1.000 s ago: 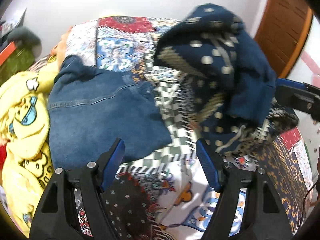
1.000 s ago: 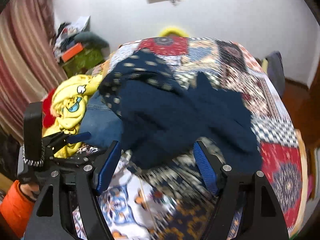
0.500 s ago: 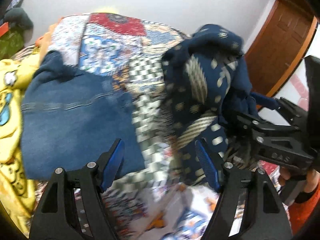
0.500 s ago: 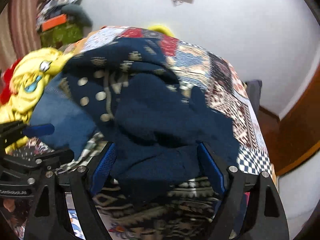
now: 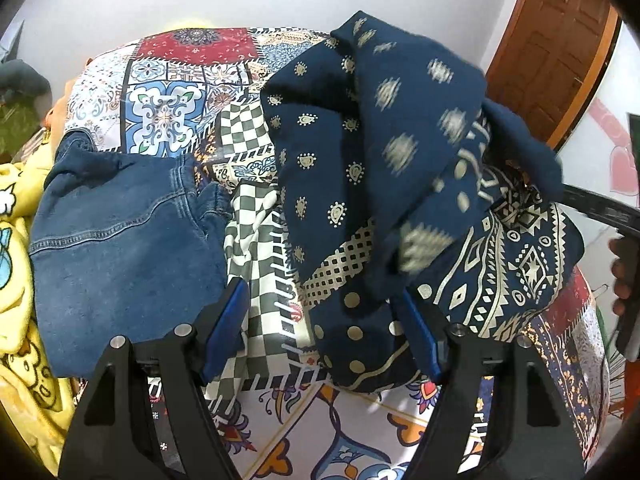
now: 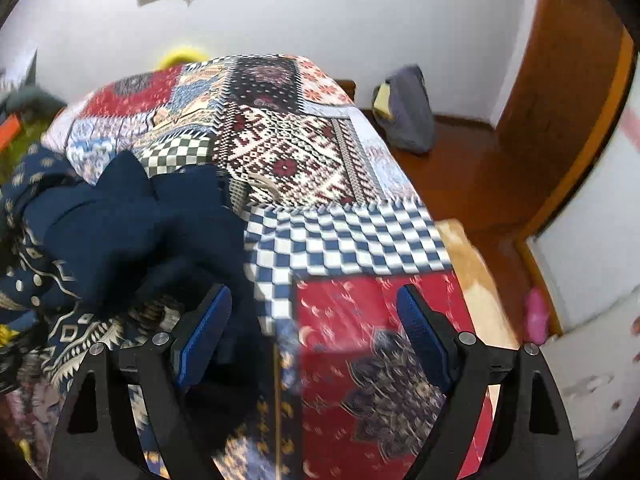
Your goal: Fold large clothes
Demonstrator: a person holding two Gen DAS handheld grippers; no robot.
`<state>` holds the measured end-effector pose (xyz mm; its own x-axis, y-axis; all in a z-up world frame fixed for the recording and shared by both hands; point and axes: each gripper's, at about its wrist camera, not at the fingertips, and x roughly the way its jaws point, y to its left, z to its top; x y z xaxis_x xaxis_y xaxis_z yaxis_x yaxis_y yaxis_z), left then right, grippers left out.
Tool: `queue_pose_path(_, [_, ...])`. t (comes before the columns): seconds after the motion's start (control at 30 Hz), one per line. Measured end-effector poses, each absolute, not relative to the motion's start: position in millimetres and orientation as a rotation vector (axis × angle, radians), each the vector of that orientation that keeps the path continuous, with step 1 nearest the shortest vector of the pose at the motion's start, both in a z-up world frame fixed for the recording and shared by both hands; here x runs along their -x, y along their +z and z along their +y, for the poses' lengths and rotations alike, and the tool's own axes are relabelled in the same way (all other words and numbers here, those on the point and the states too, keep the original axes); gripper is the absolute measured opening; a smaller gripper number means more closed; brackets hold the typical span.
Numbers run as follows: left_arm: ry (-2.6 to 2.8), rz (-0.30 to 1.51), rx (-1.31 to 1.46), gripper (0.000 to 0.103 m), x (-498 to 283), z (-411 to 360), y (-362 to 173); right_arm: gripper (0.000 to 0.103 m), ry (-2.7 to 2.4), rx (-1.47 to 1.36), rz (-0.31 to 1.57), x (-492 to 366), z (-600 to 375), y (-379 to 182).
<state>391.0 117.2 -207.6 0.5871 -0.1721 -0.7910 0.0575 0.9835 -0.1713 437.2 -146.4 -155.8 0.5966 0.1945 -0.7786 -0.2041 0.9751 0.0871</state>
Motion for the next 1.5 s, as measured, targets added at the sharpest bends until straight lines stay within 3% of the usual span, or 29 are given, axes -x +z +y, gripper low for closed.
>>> queue_pose_path(0.27, [-0.043,0.872,-0.007,0.073,-398.9,115.9,-175.4,0.083,0.413,0.066,0.856,-390.8,-128.1,-135.6])
queue_pose_path(0.6, [-0.144,0.868,-0.174,0.073,-486.2,46.7,-154.0,0.083,0.461,0.139,0.923,-409.6,-96.3,-188.7])
queue_pose_path(0.8, [-0.240,0.854,-0.030,0.073,-535.0,21.8,-134.7,0.083,0.483,0.033,0.934,-423.0,-110.9,-185.1])
queue_pose_path(1.0, [-0.259,0.759,0.056,0.073,-508.5,43.6,-105.0,0.083,0.506,-0.047,0.907,-436.0,-110.1,-165.7])
queue_pose_path(1.27, [-0.238,0.959,-0.050,0.073,-459.2,82.7,-174.3,0.083,0.519,-0.096,1.015,-449.1,-92.9,-195.4])
queue_pose_path(1.4, [-0.270,1.043,-0.040,0.087,-427.3,91.1,-214.8,0.083,0.534,-0.104,1.094,-437.9,-104.6,-224.1])
queue_pose_path(1.5, [-0.279,1.036,-0.023,0.087,-402.1,97.3,-226.8,0.083,0.550,-0.147,1.125,-427.7,-120.8,-232.8])
